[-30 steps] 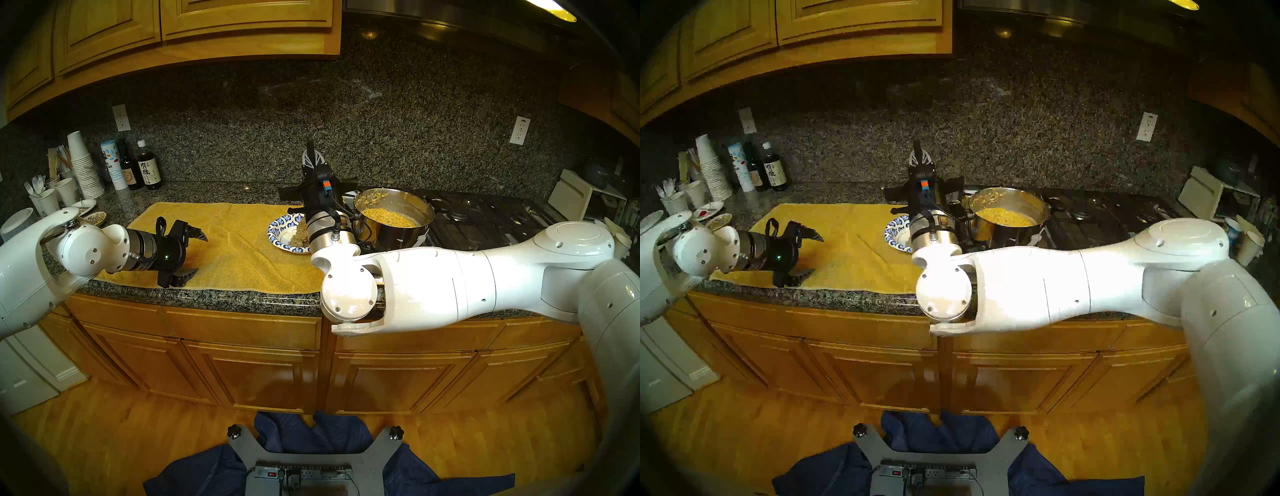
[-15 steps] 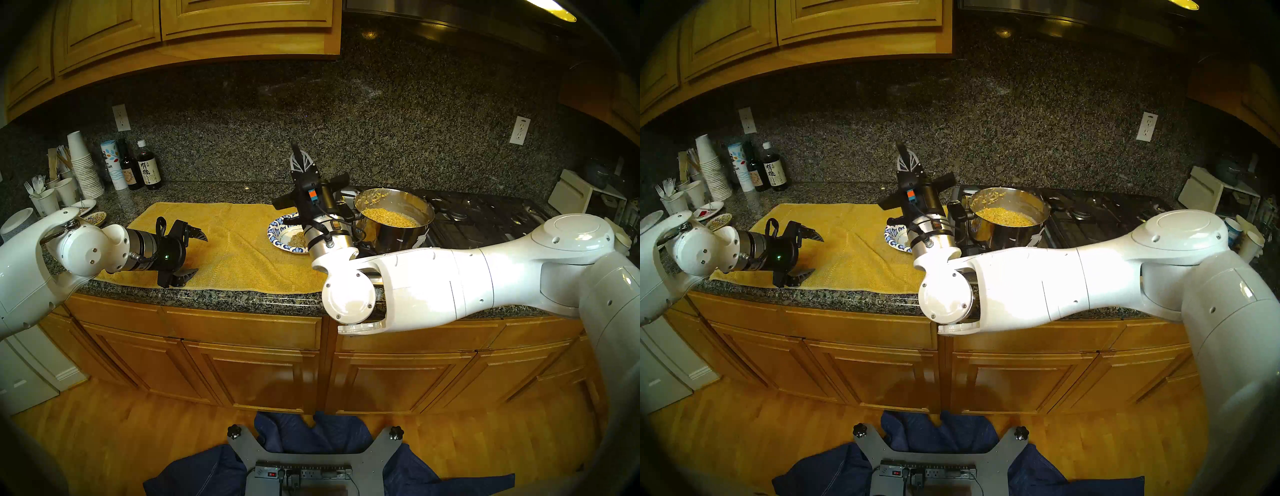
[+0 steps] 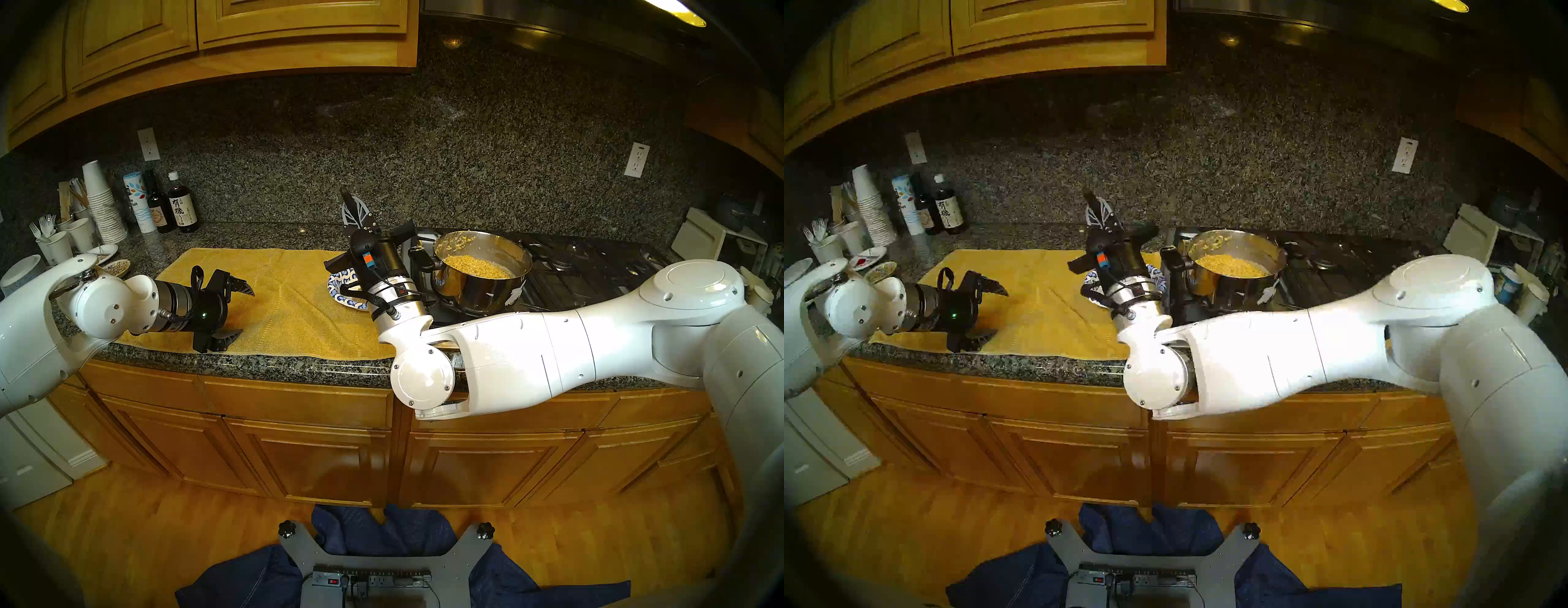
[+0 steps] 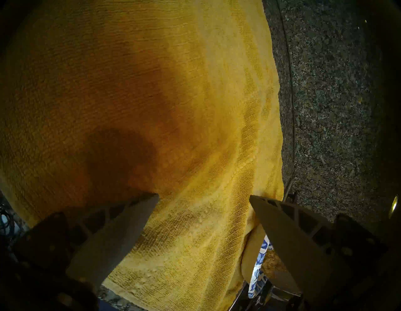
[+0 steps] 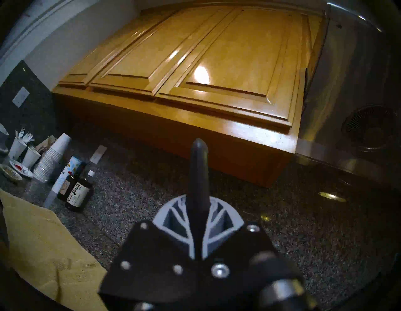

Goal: Scoop oatmeal into bowl

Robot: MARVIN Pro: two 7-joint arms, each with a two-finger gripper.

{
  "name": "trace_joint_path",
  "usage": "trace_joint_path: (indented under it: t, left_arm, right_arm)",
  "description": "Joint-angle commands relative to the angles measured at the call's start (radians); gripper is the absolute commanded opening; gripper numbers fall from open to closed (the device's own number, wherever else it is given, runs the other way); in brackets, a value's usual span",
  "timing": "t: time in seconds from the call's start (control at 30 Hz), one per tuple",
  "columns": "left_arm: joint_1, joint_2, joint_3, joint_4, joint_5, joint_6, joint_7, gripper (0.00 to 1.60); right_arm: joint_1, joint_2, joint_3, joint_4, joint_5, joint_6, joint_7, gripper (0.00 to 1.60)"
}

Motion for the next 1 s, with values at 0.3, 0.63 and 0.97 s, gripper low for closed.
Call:
trace_joint_path:
  t: [0.3, 0.63, 0.97]
  left_arm:
    - [-0.002, -0.002, -0.002, 0.002, 0.001, 0.000, 0.000, 1.60]
    - [-0.003, -0.002, -0.002, 0.003, 0.001, 0.000, 0.001, 1.60]
    - [-0.003, -0.002, -0.002, 0.003, 0.001, 0.000, 0.001, 1.60]
  right_arm:
    - [0.101, 0.009, 0.027, 0.000, -0.054, 0.019, 0.019, 0.00]
    - [0.055, -0.026, -0.006, -0.026, -0.061, 0.021, 0.026, 0.00]
    - [0.033, -0.035, -0.045, -0.049, -0.080, 0.032, 0.011, 0.00]
